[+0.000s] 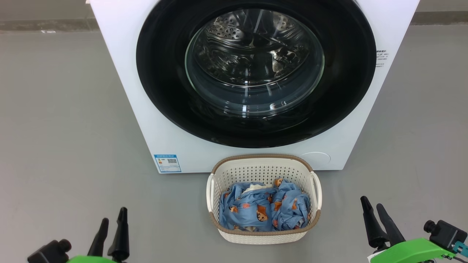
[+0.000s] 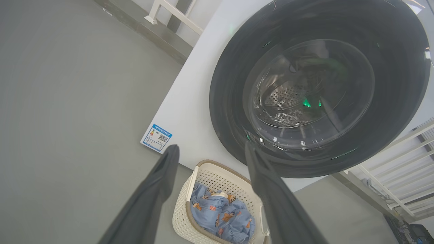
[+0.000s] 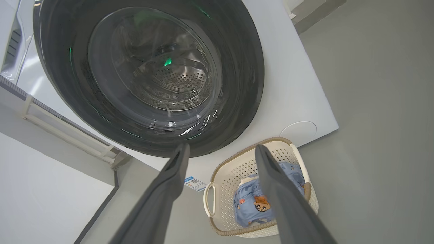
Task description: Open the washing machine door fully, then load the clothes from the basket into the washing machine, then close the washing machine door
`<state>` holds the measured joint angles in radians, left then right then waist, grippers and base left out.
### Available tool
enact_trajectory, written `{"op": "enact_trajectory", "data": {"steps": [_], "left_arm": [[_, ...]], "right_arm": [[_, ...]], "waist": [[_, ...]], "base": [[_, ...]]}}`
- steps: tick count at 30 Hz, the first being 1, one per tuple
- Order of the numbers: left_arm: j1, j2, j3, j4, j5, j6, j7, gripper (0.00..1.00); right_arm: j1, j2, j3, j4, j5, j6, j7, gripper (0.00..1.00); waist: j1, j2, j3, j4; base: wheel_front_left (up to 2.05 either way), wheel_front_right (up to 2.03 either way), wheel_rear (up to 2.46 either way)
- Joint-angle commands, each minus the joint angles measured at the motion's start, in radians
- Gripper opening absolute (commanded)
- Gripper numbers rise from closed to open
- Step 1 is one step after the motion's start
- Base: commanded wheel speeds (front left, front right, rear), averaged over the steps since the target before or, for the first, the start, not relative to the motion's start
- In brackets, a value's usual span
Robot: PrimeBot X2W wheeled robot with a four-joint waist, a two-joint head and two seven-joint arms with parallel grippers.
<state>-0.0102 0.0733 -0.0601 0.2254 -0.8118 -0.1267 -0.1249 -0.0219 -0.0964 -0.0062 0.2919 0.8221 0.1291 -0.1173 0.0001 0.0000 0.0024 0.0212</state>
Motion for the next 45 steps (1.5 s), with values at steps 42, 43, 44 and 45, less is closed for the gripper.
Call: {"op": "enact_trajectory", "data": {"steps": [42, 43, 44, 45], "left_arm": [[-0.001, 0.052, -0.021, -0.061, 0.481, -0.004, -0.126, 1.0], [-0.001, 0.053, -0.022, -0.061, 0.491, -0.004, -0.128, 1.0], [-0.001, 0.054, -0.023, -0.062, 0.502, -0.004, -0.131, 1.0], [0.0, 0.054, -0.024, -0.062, 0.513, -0.004, -0.134, 1.0]], "right_arm": [[0.019, -0.012, 0.011, -0.048, -0.464, 0.002, -0.133, 1.0], [0.019, -0.012, 0.009, -0.049, -0.475, 0.002, -0.136, 1.0], [0.02, -0.011, 0.007, -0.049, -0.485, 0.002, -0.139, 1.0], [0.021, -0.011, 0.006, -0.05, -0.496, 0.002, -0.141, 1.0]], "waist": [[0.0, 0.0, 0.01, -0.002], [0.0, 0.0, 0.01, -0.002], [0.0, 0.0, 0.01, -0.002], [0.0, 0.0, 0.01, -0.002]], "base": [[0.0, 0.0, 0.0], [0.0, 0.0, 0.0], [0.0, 0.0, 0.0], [0.0, 0.0, 0.0]]}}
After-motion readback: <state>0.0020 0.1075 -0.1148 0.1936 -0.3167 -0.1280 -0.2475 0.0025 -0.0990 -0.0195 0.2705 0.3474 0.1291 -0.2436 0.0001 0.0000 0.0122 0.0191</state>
